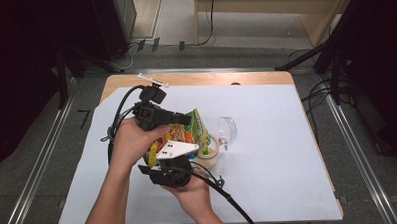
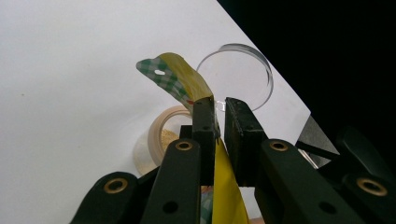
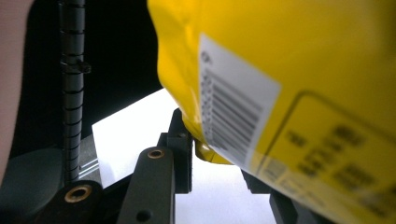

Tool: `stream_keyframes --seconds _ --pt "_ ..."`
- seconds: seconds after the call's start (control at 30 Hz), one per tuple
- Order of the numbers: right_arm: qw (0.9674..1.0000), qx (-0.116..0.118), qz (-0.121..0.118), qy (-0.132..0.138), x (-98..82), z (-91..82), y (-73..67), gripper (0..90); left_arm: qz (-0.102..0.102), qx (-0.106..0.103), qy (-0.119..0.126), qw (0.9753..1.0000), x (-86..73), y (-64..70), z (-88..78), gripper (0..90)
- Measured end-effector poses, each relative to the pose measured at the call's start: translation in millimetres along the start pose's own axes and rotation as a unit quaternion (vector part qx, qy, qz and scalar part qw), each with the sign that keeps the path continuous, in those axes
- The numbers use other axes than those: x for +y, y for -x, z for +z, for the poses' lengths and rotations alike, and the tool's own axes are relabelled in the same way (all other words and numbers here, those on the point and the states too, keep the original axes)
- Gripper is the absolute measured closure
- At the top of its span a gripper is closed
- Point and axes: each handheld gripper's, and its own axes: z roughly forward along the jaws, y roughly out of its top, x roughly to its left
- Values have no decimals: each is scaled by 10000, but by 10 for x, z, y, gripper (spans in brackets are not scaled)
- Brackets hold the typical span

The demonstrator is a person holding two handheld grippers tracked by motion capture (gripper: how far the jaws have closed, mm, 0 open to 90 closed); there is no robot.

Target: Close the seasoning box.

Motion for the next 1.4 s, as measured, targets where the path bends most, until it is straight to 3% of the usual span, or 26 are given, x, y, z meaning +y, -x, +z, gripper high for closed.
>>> stream_keyframes --seconds 1.07,1.4 --pt "10000 -35 -49 -28 -4 -1 12 703 -1 51 38 10000 -1 -5 10 832" --pt "9999 -58 -56 -121 -3 -21 13 705 -23 -93 33 9999 -1 -34 29 832"
